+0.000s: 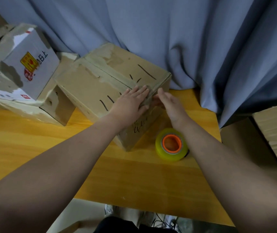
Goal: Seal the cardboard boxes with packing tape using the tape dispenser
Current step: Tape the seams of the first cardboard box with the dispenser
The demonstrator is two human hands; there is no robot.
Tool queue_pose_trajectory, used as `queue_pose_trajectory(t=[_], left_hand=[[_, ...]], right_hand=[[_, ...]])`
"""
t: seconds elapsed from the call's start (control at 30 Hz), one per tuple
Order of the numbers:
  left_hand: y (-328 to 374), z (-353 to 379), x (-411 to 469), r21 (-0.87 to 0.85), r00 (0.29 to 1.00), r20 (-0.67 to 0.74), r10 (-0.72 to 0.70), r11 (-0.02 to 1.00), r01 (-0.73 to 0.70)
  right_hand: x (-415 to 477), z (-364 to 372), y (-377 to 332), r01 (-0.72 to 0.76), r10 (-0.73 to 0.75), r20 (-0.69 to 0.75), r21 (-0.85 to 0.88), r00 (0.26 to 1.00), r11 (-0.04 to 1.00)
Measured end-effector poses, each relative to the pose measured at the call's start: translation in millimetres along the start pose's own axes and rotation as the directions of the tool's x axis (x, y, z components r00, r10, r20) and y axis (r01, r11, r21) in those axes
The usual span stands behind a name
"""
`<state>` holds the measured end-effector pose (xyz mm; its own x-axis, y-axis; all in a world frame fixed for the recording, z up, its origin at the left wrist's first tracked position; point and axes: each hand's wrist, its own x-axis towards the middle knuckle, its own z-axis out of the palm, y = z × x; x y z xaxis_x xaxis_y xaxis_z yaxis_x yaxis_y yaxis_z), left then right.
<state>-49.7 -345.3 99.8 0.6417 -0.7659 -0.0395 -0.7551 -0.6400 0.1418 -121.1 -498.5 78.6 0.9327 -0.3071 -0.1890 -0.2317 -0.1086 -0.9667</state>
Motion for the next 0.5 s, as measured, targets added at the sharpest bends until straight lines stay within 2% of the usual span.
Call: queue_pose_trajectory(t=[0.13, 0.33, 0.5], left_hand=[[0, 0, -1, -0.006, 1.0, 0.007, -0.005, 1.0, 0.005], [0, -3, -2, -0.019, 1.0, 0.019, -0.004, 1.0, 0.005], [-1, -5, -3, -0.011, 0.997, 0.069, 0.024, 1.0, -0.023]], right_hand=[[4, -7, 9, -0.1, 0.103, 0.039, -0.076, 0.994, 0.992], [9, -18, -6, -0.01, 0.053, 0.145, -0.279, 0.988, 0.96], [12, -39, -16, -0.004, 0.103, 0.22, -0.413, 0.97, 0.911]])
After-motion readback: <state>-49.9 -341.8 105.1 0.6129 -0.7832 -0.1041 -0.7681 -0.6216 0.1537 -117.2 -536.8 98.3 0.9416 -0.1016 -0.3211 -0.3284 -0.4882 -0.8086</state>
